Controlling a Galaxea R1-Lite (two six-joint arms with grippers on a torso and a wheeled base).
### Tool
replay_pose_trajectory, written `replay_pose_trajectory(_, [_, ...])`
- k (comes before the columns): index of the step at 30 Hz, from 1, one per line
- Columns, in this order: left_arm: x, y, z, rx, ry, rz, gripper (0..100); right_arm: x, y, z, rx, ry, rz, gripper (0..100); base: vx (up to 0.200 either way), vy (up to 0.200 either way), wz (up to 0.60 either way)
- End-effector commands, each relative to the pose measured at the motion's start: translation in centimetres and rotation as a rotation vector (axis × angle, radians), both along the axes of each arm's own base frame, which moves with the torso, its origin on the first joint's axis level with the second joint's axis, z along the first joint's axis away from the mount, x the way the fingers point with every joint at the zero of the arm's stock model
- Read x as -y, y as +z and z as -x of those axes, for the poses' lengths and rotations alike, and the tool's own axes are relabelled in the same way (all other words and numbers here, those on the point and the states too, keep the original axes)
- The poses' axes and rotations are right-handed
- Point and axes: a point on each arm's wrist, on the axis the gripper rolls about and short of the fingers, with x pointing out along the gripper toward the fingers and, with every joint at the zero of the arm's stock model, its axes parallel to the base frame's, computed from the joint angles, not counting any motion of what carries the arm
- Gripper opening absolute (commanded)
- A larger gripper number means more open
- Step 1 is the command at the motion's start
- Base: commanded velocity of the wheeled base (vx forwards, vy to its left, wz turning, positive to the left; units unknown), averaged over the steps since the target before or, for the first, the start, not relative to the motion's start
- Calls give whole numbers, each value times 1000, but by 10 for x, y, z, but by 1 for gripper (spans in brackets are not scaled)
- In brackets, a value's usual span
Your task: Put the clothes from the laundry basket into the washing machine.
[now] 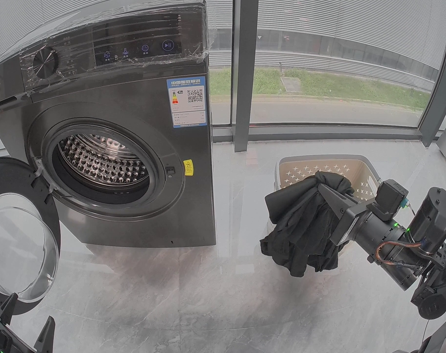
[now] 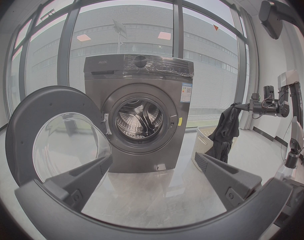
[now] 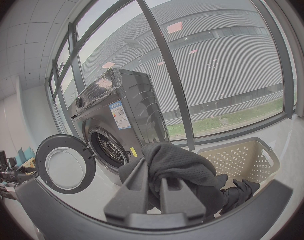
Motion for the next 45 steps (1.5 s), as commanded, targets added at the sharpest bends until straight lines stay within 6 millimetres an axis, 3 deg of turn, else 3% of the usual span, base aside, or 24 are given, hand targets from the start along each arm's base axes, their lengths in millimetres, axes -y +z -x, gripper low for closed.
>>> replay_pose_trajectory(1, [0, -5, 0, 1, 1, 0, 100, 0, -1, 0, -2, 0, 2, 0, 0, 200, 0])
replay_pose_trajectory(20, [0, -5, 0, 1, 1, 0, 100, -1, -2, 0, -6, 2, 5, 0, 0, 200, 0])
replay_pose_trajectory(45, [0, -5, 0, 1, 1, 0, 100, -5, -6, 9, -9, 57, 6, 0, 0, 0, 0])
